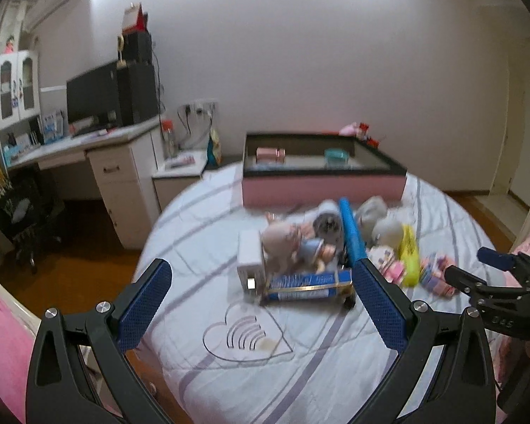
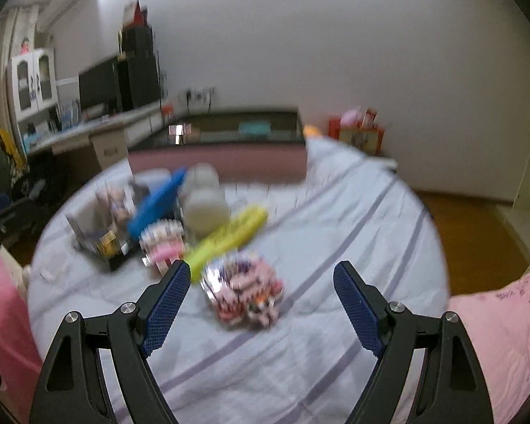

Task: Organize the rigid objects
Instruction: 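Move both tools back toward the remaining items on the bed, then grasp the white charger with left gripper while right gripper grasps the pink block figure, then carry the charger and block figure into the pink tray and open both grippers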

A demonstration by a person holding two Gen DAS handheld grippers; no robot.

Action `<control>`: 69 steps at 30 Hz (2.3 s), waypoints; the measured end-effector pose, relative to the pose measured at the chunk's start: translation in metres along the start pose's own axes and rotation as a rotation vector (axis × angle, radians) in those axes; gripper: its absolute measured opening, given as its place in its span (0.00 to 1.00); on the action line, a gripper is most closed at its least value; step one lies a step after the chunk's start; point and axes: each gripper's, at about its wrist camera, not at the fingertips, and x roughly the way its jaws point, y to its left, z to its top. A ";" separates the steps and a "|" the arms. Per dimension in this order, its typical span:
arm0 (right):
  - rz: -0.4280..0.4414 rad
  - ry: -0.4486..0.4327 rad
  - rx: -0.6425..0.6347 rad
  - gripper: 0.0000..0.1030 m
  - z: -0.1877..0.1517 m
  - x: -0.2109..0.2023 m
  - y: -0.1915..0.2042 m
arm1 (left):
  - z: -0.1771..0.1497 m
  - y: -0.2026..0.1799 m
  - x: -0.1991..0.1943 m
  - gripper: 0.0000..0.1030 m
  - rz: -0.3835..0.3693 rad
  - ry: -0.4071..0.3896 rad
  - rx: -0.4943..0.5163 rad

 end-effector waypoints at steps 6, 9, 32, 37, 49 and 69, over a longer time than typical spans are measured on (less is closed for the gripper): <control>0.067 0.088 0.039 0.82 -0.003 0.027 -0.011 | -0.007 0.004 0.024 1.00 0.005 0.065 0.004; 0.106 0.107 0.031 0.82 -0.002 0.031 -0.016 | -0.006 0.009 0.035 1.00 -0.015 0.088 -0.024; 0.130 0.111 0.011 0.54 0.011 0.035 -0.025 | 0.011 0.028 0.094 1.00 0.068 0.176 -0.035; 0.124 0.092 0.027 0.54 0.020 0.032 -0.028 | 0.007 0.032 0.109 0.67 0.051 0.248 -0.040; 0.144 0.043 0.023 0.54 0.043 0.027 -0.017 | 0.011 0.020 0.089 0.23 -0.057 0.213 0.006; 0.174 0.007 0.020 0.54 0.060 0.021 -0.003 | 0.012 0.006 0.077 0.22 -0.042 0.205 0.064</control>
